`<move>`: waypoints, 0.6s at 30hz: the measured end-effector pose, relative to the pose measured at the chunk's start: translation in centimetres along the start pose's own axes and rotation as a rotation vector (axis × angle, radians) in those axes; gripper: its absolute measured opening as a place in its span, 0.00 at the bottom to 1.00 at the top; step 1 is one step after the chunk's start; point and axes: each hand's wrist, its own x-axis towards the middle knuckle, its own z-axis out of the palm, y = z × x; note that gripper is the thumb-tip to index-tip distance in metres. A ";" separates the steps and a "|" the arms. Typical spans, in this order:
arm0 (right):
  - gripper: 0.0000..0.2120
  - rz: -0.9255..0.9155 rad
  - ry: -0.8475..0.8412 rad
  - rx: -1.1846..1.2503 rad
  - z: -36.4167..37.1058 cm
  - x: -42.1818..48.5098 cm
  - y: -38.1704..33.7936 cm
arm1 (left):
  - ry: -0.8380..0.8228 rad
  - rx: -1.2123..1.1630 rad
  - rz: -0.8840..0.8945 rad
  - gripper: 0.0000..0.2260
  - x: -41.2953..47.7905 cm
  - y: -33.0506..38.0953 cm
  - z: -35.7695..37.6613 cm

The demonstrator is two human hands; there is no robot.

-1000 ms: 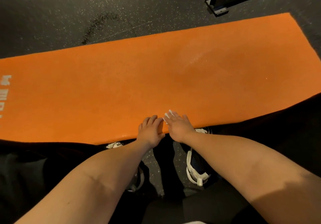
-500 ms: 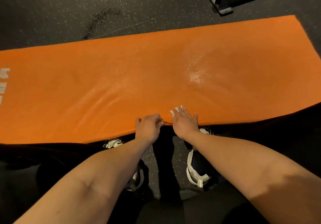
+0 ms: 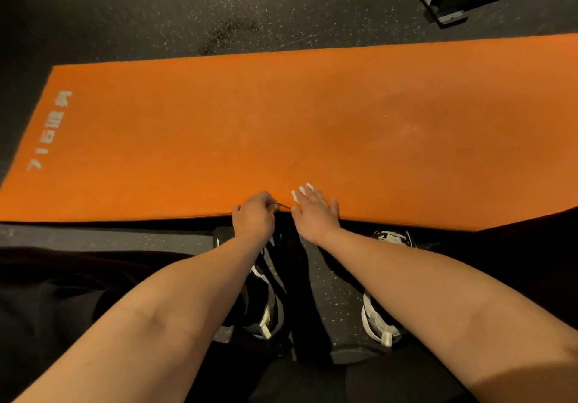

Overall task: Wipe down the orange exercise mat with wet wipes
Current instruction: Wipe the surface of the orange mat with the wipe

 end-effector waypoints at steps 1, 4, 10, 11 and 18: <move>0.25 0.009 -0.016 -0.005 0.2 0.0 -0.3 | -0.007 0.014 -0.009 0.06 0.0 0.0 0.2; 0.25 0.000 -0.056 0.002 0.3 0.1 -0.4 | -0.026 0.058 0.001 0.04 0.0 -0.5 1.2; 0.26 -0.042 0.052 0.108 -0.3 -0.6 3.2 | -0.170 -0.082 0.212 0.14 0.0 0.4 4.1; 0.25 -0.010 0.094 0.092 -0.4 -0.7 4.0 | -0.195 -0.099 0.237 0.18 0.0 0.7 4.4; 0.24 0.179 0.164 -0.092 -1.5 -0.7 7.0 | -0.263 0.075 0.218 0.23 0.2 2.3 5.8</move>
